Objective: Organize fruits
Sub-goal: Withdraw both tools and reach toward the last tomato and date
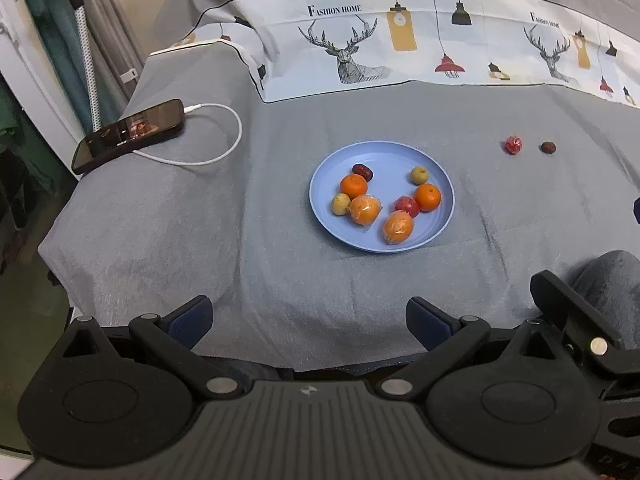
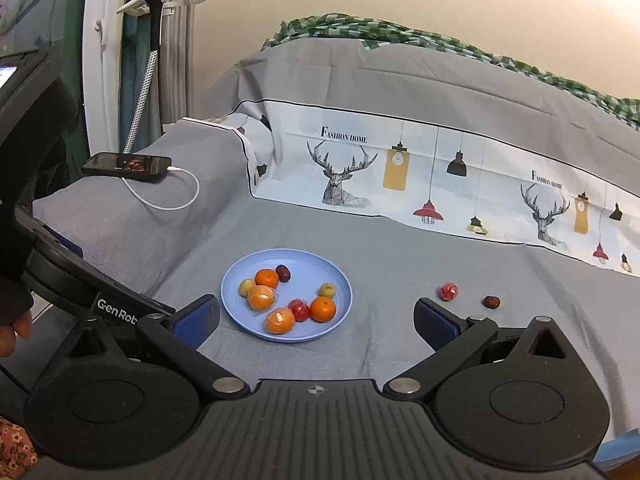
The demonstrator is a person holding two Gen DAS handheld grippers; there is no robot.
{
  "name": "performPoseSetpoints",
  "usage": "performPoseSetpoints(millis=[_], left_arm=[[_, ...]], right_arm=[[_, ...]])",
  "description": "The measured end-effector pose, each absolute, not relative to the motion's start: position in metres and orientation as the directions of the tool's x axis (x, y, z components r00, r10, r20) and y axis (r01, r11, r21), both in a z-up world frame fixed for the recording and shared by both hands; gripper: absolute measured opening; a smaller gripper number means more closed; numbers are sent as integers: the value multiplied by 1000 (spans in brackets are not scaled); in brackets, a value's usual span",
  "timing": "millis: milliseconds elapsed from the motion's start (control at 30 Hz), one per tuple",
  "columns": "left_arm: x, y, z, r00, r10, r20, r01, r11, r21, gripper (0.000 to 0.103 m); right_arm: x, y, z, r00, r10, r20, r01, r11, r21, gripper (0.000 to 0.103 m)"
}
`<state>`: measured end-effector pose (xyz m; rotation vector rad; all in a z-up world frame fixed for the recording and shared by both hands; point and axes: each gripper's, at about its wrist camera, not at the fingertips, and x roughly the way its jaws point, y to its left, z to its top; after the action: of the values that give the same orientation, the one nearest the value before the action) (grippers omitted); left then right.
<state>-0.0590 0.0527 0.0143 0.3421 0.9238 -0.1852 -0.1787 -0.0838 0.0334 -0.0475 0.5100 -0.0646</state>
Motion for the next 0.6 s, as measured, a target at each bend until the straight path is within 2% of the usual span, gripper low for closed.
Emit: performPoseSetpoints(millis=[100, 233, 433, 533, 600], left_arm=[[-62, 55, 12, 587, 1, -810, 294, 932, 214, 103], [-58, 55, 9, 579, 25, -815, 280, 933, 228, 103], [-51, 48, 6, 579, 57, -813, 285, 920, 268, 103], [-44, 35, -3, 557, 66, -828, 320, 903, 288, 103], [-38, 22, -6, 542, 24, -840, 358, 898, 257, 103]], right_arm=[[-182, -84, 32, 876, -50, -480, 41, 999, -28, 102], [-172, -94, 22, 846, -38, -532, 60, 998, 24, 102], [-166, -112, 17, 844, -55, -533, 118, 989, 85, 102], [-164, -129, 8, 832, -73, -549, 175, 975, 136, 102], [-161, -150, 3, 823, -137, -551, 271, 948, 169, 102]])
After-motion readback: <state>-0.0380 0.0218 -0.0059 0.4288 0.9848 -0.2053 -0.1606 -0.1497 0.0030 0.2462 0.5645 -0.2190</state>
